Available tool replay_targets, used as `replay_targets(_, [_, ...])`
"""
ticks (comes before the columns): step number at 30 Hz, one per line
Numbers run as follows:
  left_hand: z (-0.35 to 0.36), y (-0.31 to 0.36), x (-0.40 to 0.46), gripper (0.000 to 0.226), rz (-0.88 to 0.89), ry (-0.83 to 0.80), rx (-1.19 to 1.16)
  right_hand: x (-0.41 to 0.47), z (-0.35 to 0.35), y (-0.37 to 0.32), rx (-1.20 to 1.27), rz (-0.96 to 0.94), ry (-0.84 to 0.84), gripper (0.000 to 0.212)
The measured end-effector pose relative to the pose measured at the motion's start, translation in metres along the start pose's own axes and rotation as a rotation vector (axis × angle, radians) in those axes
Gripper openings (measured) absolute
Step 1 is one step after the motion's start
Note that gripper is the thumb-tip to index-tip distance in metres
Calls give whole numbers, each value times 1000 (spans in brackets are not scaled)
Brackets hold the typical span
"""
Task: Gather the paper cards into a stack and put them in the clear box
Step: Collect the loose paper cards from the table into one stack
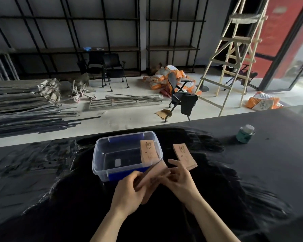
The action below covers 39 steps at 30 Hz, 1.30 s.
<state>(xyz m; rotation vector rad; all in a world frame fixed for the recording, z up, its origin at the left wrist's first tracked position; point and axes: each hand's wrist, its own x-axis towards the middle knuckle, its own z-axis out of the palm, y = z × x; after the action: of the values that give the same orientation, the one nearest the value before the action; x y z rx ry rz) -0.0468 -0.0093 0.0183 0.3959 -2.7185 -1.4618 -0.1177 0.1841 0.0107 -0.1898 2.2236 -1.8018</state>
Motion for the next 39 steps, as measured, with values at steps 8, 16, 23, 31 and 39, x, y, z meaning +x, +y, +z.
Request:
replay_targets(8, [67,52,29,30,-259,-15,-420,3,-42,10,408,182,21,14])
replay_targets(16, [110,91,86,38,-304,-9,-276,50,-87,4,254,203,214,20])
replay_targets(23, [127,99,130,41,-346,16,-33,105,-95,8,-139,168,330,10])
replay_targets(31, [141,91,144,42,-422,50,49,128,-83,13,-462,138,320,14])
replay_targets(39, [145,90,154,55,-480,43,40,134,-86,19,-471,235,289,38])
